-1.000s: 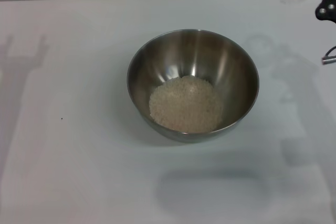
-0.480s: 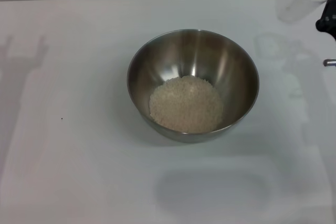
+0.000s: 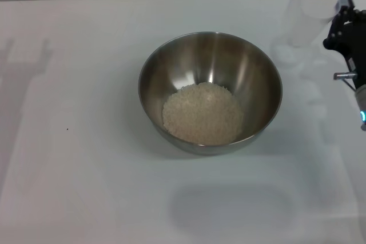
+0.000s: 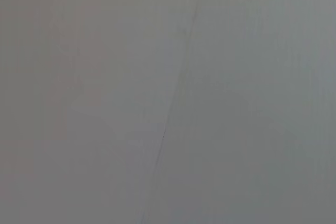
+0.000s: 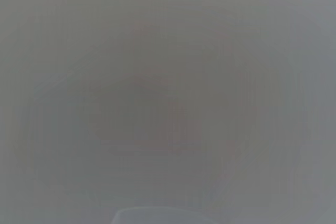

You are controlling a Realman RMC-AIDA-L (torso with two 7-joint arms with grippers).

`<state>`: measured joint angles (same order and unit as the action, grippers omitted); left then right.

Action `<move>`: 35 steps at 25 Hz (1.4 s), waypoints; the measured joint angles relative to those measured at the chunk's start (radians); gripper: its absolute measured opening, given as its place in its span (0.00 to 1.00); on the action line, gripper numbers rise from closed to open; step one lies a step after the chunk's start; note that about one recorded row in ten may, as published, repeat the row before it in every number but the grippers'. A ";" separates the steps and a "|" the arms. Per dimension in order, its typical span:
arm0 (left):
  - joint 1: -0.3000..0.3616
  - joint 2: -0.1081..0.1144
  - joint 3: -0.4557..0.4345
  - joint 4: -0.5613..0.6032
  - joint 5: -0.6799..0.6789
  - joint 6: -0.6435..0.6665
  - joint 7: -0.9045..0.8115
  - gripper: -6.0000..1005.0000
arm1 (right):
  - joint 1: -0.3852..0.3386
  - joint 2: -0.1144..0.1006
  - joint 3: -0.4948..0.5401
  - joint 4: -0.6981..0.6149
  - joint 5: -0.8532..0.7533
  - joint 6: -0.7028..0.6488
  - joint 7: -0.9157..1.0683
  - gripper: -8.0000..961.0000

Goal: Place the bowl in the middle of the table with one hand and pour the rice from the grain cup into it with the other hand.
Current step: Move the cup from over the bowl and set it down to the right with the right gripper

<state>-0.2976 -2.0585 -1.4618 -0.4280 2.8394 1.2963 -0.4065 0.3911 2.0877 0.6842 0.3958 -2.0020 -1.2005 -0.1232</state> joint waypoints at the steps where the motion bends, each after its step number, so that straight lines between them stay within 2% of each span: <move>1: 0.000 0.000 0.000 0.000 0.000 0.000 0.000 0.86 | 0.004 0.000 0.000 -0.005 0.000 0.019 0.008 0.02; 10: 0.000 0.000 0.000 -0.008 0.000 0.003 0.000 0.86 | 0.040 -0.003 0.002 -0.058 0.000 0.155 0.029 0.02; 35: 0.001 0.002 -0.004 -0.012 0.001 0.013 0.000 0.86 | 0.107 -0.001 -0.001 -0.117 0.000 0.299 0.030 0.02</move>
<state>-0.2961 -2.0570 -1.4658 -0.4403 2.8408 1.3092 -0.4065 0.4983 2.0863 0.6837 0.2791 -2.0019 -0.9019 -0.0936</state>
